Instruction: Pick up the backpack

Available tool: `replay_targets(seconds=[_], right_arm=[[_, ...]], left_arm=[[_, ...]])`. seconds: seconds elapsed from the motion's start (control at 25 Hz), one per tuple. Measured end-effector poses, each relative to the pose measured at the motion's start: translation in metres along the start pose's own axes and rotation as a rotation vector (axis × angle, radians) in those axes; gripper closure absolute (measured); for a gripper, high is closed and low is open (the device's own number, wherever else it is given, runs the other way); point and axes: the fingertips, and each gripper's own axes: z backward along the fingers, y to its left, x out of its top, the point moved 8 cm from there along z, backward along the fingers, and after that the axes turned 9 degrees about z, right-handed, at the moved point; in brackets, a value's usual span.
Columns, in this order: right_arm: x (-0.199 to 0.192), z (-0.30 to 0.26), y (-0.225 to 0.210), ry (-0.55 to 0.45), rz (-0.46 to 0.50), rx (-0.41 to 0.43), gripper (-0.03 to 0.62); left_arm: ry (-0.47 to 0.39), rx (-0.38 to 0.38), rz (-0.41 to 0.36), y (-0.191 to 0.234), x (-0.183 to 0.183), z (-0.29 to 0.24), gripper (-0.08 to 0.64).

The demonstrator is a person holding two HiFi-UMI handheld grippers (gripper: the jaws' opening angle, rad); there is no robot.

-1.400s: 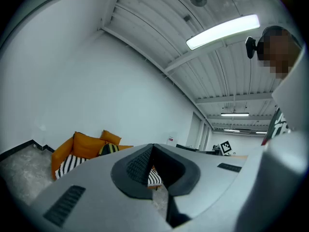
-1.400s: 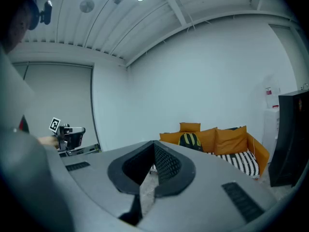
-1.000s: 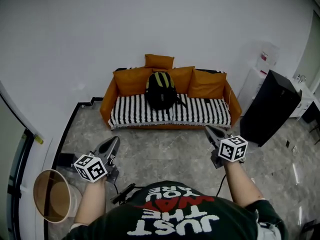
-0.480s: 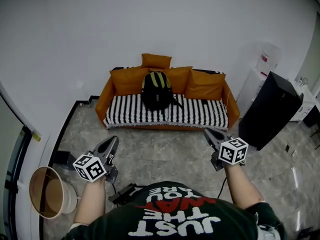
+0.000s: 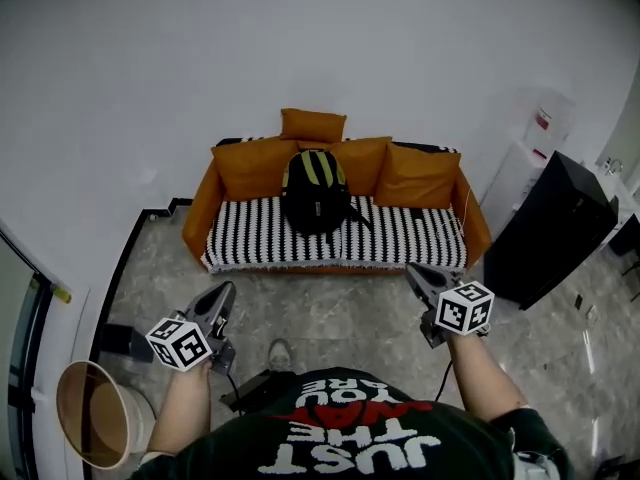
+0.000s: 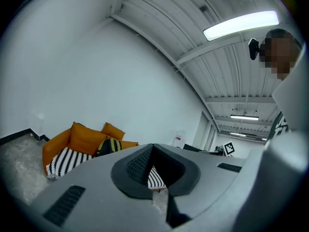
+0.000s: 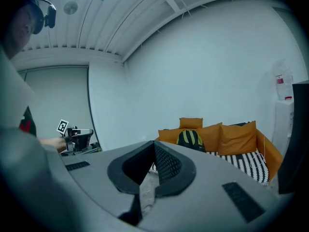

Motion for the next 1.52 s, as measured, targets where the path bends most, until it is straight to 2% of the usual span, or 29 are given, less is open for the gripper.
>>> replay_targets(seconds=[0.12, 0.28, 0.44, 0.6, 0.88, 1.12, 1.28, 1.4, 1.52], right_arm=[[0.015, -0.064, -0.017, -0.009, 0.014, -0.022, 0.566], [0.049, -0.155, -0.032, -0.033, -0.006, -0.048, 0.566], [0.086, -0.227, -0.052, -0.057, -0.018, -0.067, 0.566], [0.098, -0.281, -0.071, -0.029, -0.012, -0.070, 0.566], [0.094, -0.337, -0.140, -0.012, -0.032, -0.056, 0.566], [0.097, -0.390, -0.234, 0.027, -0.030, 0.036, 0.566], [0.108, -0.419, -0.298, 0.070, 0.000, 0.100, 0.566], [0.106, -0.443, -0.328, 0.089, -0.006, 0.141, 0.566], [0.094, -0.466, -0.345, 0.128, -0.029, 0.166, 0.565]], left_arm=[[-0.010, -0.041, 0.016, 0.062, 0.031, -0.045, 0.549], [-0.011, -0.114, 0.038, 0.138, 0.095, -0.106, 0.549], [0.043, -0.138, -0.018, 0.190, 0.154, -0.169, 0.549], [0.062, -0.155, 0.012, 0.229, 0.181, -0.216, 0.549], [0.097, -0.160, 0.026, 0.268, 0.174, -0.295, 0.549], [0.123, -0.061, 0.022, 0.284, 0.167, -0.375, 0.549], [0.102, 0.008, 0.077, 0.281, 0.159, -0.424, 0.548], [0.118, 0.044, 0.095, 0.282, 0.155, -0.455, 0.548], [0.168, 0.052, 0.101, 0.291, 0.146, -0.480, 0.548]])
